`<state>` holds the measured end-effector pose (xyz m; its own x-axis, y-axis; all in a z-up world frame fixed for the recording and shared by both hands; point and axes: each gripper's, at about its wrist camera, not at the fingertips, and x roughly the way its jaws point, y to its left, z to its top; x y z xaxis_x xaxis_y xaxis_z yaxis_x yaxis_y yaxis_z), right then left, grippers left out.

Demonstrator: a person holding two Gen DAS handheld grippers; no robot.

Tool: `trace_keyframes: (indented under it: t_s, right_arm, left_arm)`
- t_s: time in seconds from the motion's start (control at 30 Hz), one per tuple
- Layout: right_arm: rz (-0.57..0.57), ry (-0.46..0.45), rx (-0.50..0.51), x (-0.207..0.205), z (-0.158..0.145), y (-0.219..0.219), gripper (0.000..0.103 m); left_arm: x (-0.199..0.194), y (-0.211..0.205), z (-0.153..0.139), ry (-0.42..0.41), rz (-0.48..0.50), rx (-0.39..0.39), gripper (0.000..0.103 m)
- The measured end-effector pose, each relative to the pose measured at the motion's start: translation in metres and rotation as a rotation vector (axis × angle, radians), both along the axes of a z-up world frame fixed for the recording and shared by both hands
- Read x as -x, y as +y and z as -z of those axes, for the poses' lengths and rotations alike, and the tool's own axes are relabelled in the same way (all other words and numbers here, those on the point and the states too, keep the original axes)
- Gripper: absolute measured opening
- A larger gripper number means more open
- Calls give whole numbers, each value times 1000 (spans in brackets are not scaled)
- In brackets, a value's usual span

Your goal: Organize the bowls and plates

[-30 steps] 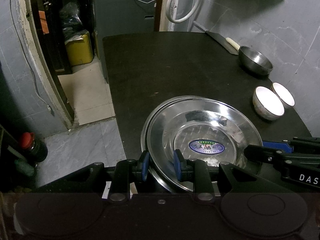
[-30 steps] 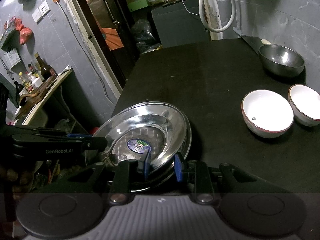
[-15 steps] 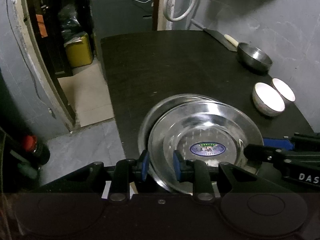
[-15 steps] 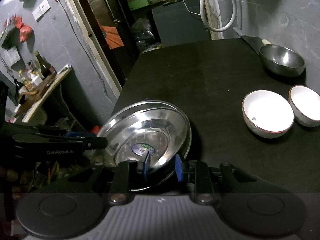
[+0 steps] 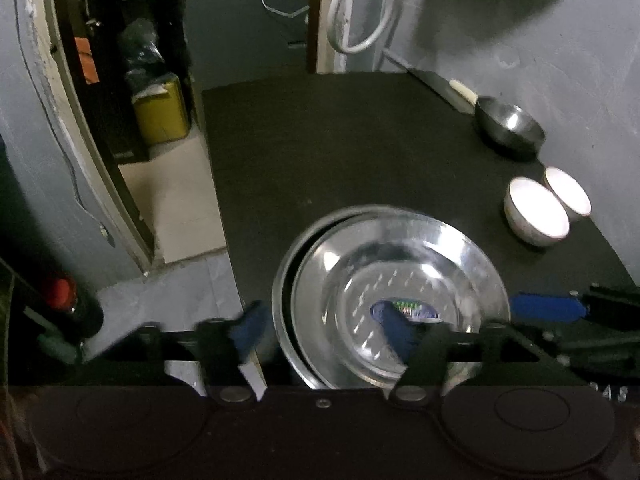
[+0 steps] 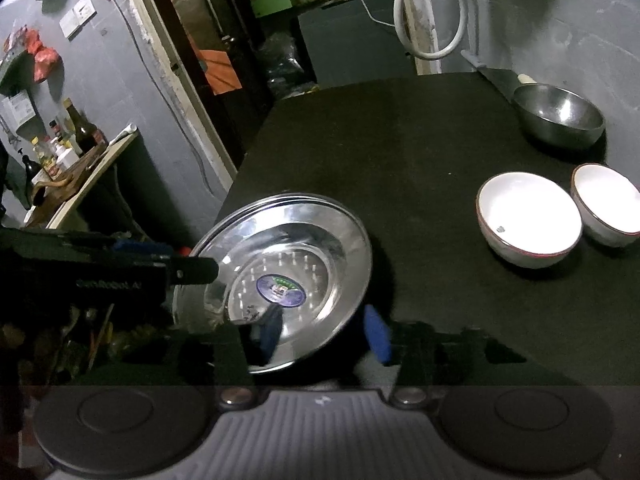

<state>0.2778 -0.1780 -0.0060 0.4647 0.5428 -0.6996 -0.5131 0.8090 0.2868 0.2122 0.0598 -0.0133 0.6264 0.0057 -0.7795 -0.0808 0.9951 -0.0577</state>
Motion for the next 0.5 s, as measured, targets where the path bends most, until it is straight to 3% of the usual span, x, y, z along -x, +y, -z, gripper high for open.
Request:
trace_keyframes:
  t_s: [0.13,0.37,0.5]
  right_arm:
    - [27,-9,-3,1,0,-10,78]
    - [141,-57,-9,-6,-6,-43,100]
    - [244,-51,-36,-20,-9,-71,103]
  left_arm:
    - [-7,-5,-5,-38,2,-9,99]
    - [-41,-26,-8,-68,42,-20,102]
    - [-70,-42,-10,-82,58,1,102]
